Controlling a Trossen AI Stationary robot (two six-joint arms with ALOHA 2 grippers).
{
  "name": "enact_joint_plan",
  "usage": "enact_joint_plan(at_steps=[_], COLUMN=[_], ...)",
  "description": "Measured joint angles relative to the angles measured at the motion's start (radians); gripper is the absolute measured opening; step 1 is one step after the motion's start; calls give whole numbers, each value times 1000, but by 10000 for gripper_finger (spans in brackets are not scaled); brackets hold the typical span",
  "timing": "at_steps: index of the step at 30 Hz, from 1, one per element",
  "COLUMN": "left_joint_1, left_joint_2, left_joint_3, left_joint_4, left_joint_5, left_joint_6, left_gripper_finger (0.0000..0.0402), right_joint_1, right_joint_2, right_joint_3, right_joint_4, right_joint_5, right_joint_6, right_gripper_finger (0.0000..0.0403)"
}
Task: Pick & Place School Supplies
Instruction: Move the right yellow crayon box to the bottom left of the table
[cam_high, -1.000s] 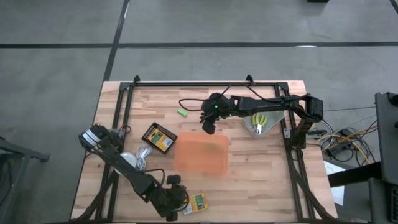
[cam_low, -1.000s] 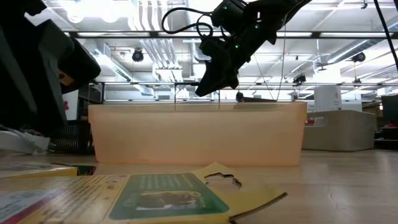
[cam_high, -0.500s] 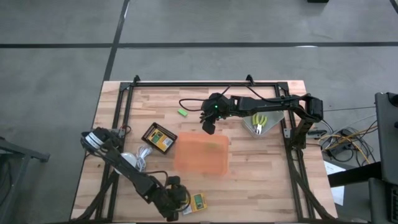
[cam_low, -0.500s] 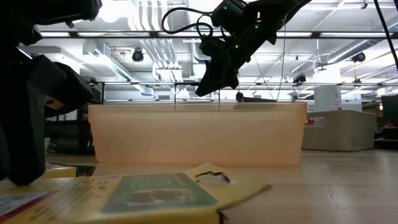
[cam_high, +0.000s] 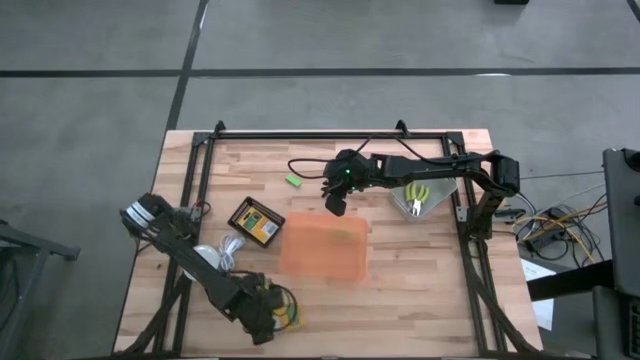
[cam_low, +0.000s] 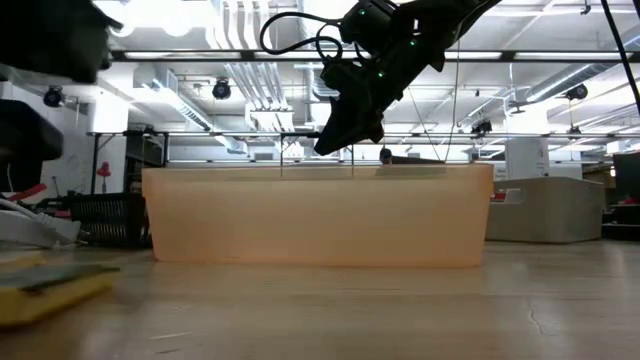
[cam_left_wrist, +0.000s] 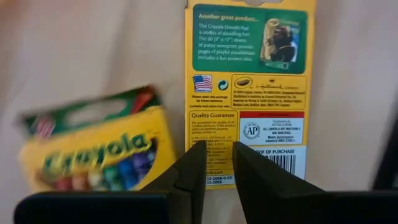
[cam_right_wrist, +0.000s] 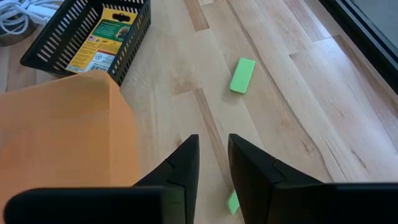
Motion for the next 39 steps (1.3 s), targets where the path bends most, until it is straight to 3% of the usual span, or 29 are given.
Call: enact_joint_plan(at_steps=[10,16,26,29,31,36,39], left_joint_1=[-2,-2,0,8,21,58,90], left_joint_2=[-57,-107,-236,-242,-240,-235,-235], left_joint_3=[-3,-3,0,0,0,0,0], left_joint_4=[-205,-242,-70,-16,4,88,119], left_joint_5=[114,110,-174,-199,-182,-101,-56], left_joint_6=[-158,-177,-123,-155,-118,146,161], left_gripper_finger=[85,85,85,85,85,85,85], right_joint_1=[0,0,0,0,0,0,0], right_joint_2=[0,0,0,0,0,0,0], right_joint_3=[0,0,0,0,0,0,0], right_joint_4=[0,1,0,0,0,0,0], right_joint_5=[0,0,0,0,0,0,0], right_joint_6=[0,0,0,0,0,0,0], right_gripper_finger=[79,68,80,83,85,86,82])
